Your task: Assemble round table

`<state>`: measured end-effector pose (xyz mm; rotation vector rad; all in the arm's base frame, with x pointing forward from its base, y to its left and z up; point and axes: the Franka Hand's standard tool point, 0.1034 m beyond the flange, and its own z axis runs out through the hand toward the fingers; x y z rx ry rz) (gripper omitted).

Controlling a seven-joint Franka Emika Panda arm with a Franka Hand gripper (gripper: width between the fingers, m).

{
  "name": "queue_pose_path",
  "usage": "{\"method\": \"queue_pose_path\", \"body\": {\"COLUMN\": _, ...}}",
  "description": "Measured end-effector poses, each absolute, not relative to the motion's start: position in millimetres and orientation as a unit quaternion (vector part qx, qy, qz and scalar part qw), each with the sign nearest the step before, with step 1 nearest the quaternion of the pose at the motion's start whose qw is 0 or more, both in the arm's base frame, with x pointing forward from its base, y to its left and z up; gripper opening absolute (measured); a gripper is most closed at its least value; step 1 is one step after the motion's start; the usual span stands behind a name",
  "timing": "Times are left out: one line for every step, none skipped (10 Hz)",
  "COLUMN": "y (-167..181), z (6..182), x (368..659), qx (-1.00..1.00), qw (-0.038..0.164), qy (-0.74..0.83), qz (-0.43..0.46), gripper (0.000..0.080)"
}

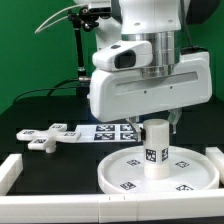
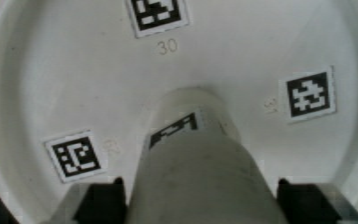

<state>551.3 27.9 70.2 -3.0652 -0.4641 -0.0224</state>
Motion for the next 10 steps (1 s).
{"method": "queue_pose_path", "body": {"y": 28.1, "z": 70.3, "x": 551.2, "qx": -0.990, "qw": 0.021, "qy": -0.138, "qz": -0.007, "gripper": 0.0409}}
{"method": "queue_pose_path", "body": {"y": 28.4, "z": 70.1, "x": 550.7, "qx": -0.995, "qw": 0.022, "qy": -0.097, "qz": -0.005, "gripper": 0.0409}}
{"method": "queue_pose_path", "body": {"y": 28.8, "z": 70.4, "x": 550.6, "qx": -0.998, "qw": 0.025, "qy": -0.057, "qz": -0.002, "gripper": 0.0409}}
{"method": "queue_pose_path", "body": {"y": 29.1, "z": 70.5, "x": 550.5, "qx": -1.000, "qw": 0.027, "qy": -0.010, "qz": 0.000, "gripper": 0.0409}}
{"method": "queue_pose_path", "body": {"y": 29.7, "z": 70.4, "x": 550.4, "qx": -0.999, "qw": 0.028, "qy": 0.036, "qz": 0.002, "gripper": 0.0409}}
{"method": "queue_pose_path", "body": {"y": 30.5, "z": 70.2, "x": 550.1, "qx": -0.996, "qw": 0.029, "qy": 0.084, "qz": 0.003, "gripper": 0.0409}}
{"method": "queue_pose_path", "body": {"y": 30.9, "z": 70.2, "x": 550.2, "qx": -0.993, "qw": 0.029, "qy": 0.113, "qz": 0.003, "gripper": 0.0409}}
{"method": "queue_pose_path", "body": {"y": 31.2, "z": 69.9, "x": 550.1, "qx": -0.990, "qw": 0.030, "qy": 0.136, "qz": 0.004, "gripper": 0.0409}}
{"method": "queue_pose_path", "body": {"y": 31.3, "z": 69.9, "x": 550.0, "qx": -0.989, "qw": 0.031, "qy": 0.144, "qz": 0.005, "gripper": 0.0410}}
{"method": "queue_pose_path", "body": {"y": 31.7, "z": 69.7, "x": 549.9, "qx": -0.990, "qw": 0.031, "qy": 0.141, "qz": 0.005, "gripper": 0.0410}}
